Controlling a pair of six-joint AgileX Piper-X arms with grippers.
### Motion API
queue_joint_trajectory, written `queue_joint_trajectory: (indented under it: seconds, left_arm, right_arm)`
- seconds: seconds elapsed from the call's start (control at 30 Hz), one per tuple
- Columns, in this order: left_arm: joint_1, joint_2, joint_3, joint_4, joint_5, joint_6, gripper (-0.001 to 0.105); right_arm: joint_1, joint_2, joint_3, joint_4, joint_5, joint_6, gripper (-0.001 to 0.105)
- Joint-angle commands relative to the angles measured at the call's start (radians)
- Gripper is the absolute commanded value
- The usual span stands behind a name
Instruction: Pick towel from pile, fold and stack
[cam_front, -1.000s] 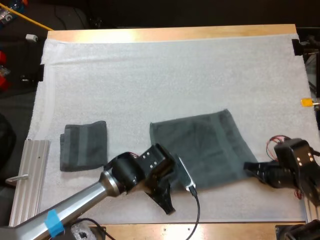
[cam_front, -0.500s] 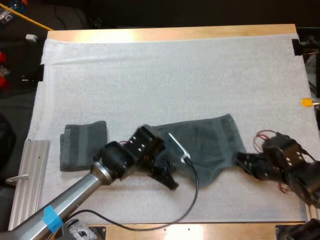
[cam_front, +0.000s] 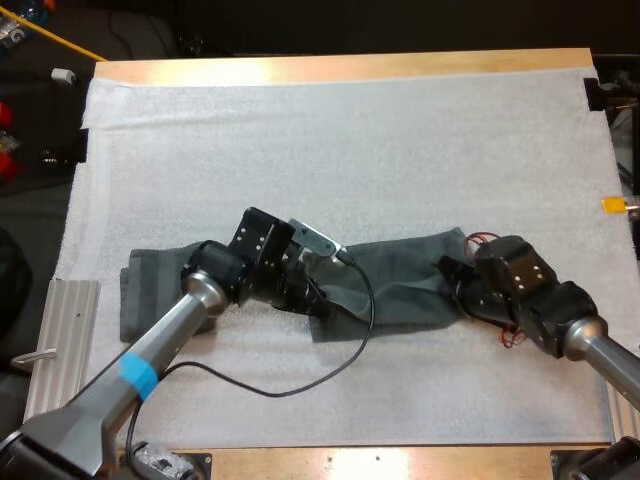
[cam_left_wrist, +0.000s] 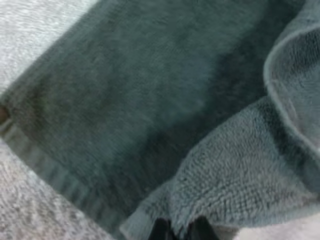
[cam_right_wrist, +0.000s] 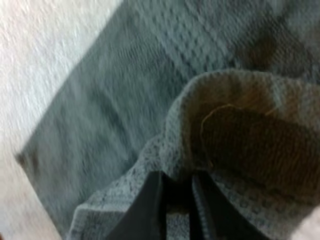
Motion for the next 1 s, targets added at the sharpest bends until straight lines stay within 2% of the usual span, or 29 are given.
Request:
queue_joint_trajectory:
  seconds: [0.0,0.2,0.3,0.43,0.7,0.77,0.83,0.97]
  left_arm:
    - [0.006,0.009,-0.003,-0.027,0.007,0.003,0.000]
    - [0.008,0.044,-0.003,-0.077,-0.001,0.003,0.000]
    - [0.008,0.043,-0.003,-0.103,-0.053,-0.001,0.000]
    - [0.008,0.043,-0.003,-0.116,-0.105,0.000,0.000]
    - [0.008,0.043,-0.003,-0.147,-0.109,0.006,0.000]
    - [0.008,0.043,-0.003,-0.147,-0.109,0.004,0.006]
    - [0.008,0.043,-0.003,-0.148,-0.109,0.002,0.014]
    - [0.008,0.043,-0.003,-0.149,-0.109,0.002,0.044]
  right_arm:
    - [0.001,0.005,-0.007,-0.031,0.027,0.014,0.000]
    - [0.001,0.009,-0.007,-0.079,0.142,0.031,0.000]
    - [0.001,0.009,-0.007,-0.080,0.185,0.031,0.000]
    - [0.001,0.009,-0.007,-0.080,0.208,0.031,0.000]
    - [0.001,0.009,-0.007,-0.080,0.229,0.031,0.000]
    - [0.001,0.009,-0.007,-0.090,0.223,0.030,0.001]
    - [0.001,0.009,-0.004,-0.120,0.206,0.023,0.010]
    - [0.001,0.009,-0.003,-0.249,0.171,0.022,0.046]
